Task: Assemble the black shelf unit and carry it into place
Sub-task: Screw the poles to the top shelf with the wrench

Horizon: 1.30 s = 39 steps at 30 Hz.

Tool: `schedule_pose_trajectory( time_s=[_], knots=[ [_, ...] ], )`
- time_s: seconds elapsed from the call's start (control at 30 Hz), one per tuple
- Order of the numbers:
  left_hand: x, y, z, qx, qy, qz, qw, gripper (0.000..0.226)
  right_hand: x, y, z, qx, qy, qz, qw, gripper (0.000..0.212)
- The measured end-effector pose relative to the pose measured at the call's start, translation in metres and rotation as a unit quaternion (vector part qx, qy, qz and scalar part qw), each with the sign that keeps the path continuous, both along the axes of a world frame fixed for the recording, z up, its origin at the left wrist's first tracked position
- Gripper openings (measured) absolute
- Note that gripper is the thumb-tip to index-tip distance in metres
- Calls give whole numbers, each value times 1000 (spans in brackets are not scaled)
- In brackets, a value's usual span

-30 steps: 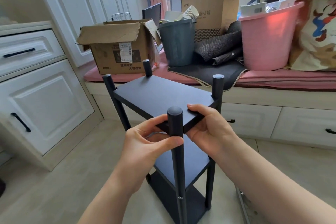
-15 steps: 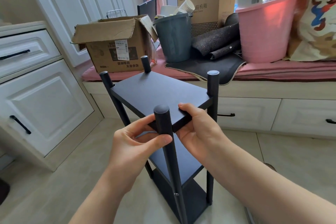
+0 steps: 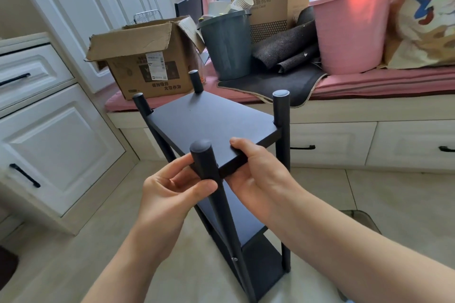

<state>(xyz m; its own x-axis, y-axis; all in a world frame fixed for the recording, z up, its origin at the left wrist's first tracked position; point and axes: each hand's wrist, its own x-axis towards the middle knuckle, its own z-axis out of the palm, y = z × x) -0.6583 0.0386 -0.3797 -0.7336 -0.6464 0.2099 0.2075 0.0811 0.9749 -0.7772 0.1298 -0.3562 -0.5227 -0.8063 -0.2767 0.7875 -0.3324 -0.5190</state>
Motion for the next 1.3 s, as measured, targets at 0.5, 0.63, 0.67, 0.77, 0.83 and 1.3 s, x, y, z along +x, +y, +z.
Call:
schedule_pose_trajectory(
  time_s=[0.5, 0.63, 0.67, 0.77, 0.83, 1.3],
  knots=[
    [-2, 3, -5, 42, 28, -14, 999, 39, -4, 3, -4, 43, 48, 13, 998, 38],
    [-5, 1, -3, 34, 27, -18, 999, 40, -8, 4, -8, 59, 88, 31, 994, 33],
    [-5, -1, -2, 30, 23, -22, 999, 49, -10, 5, -10, 62, 108, 48, 991, 32],
    [-7, -4, 0, 28, 17, -14, 999, 66, -22, 16, -13, 68, 163, 96, 980, 34],
    [-8, -8, 1, 30, 21, -14, 999, 64, -40, 32, -20, 80, 199, 100, 972, 32],
    [-26, -11, -3, -2, 32, -24, 999, 52, -166, 158, -242, 451, 316, 110, 828, 9]
  ],
)
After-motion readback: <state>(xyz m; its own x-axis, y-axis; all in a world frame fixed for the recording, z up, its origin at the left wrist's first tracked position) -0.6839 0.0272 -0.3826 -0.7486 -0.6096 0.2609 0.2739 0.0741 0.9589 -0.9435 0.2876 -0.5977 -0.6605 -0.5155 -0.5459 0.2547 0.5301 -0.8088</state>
